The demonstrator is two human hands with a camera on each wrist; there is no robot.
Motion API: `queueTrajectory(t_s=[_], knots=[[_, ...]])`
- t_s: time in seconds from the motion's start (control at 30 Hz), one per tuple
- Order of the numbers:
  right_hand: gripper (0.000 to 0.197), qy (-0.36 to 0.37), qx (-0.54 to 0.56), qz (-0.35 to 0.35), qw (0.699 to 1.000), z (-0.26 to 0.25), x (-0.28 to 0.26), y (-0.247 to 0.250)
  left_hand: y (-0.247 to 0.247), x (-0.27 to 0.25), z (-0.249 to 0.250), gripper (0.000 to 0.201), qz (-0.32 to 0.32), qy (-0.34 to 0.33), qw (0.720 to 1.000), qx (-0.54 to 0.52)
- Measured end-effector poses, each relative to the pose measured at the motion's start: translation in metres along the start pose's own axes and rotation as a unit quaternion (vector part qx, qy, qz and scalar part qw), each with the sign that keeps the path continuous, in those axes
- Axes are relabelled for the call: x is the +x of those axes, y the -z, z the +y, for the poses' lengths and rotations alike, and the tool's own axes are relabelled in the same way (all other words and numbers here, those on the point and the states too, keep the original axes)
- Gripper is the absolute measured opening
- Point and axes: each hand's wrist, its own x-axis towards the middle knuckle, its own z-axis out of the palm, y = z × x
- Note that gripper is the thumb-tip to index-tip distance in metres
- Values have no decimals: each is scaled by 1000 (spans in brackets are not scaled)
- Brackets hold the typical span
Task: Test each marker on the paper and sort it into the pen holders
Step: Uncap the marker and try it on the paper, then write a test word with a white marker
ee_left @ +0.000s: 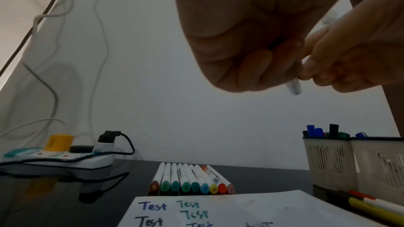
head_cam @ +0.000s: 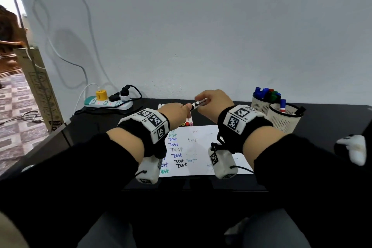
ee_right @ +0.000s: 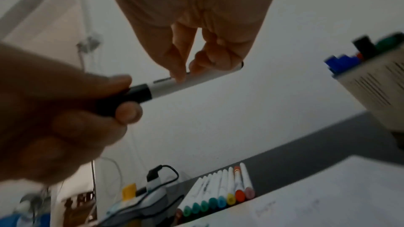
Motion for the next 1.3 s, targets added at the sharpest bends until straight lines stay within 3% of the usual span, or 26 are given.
queueTrajectory(t_s=[0.13, 0.27, 0.4, 0.6, 0.73, 1.03, 1.3], knots=[[21, 34, -110, 21, 993, 10, 9, 7, -1, 17, 9, 48, -6, -19, 997, -80], [20, 11, -159, 37, 986, 36, 14, 23, -16, 33, 20, 47, -37, -31, 987, -152], [14, -65, -84, 86, 991, 71, 17, 40, -41, 54, 35, 40, -102, -30, 994, 2], [7, -121, 19, 194, 973, 118, 19, 66, -92, 92, 55, 57, -188, -38, 970, 146], [22, -158, 18, 232, 959, 143, 16, 82, -116, 110, 66, 62, -213, -50, 954, 203], [28, -210, -71, 198, 955, 180, 24, 84, -164, 141, 46, 95, -212, -35, 919, 331], [32, -235, -90, 155, 955, 187, 33, 83, -163, 140, 49, 93, -227, -41, 907, 352]])
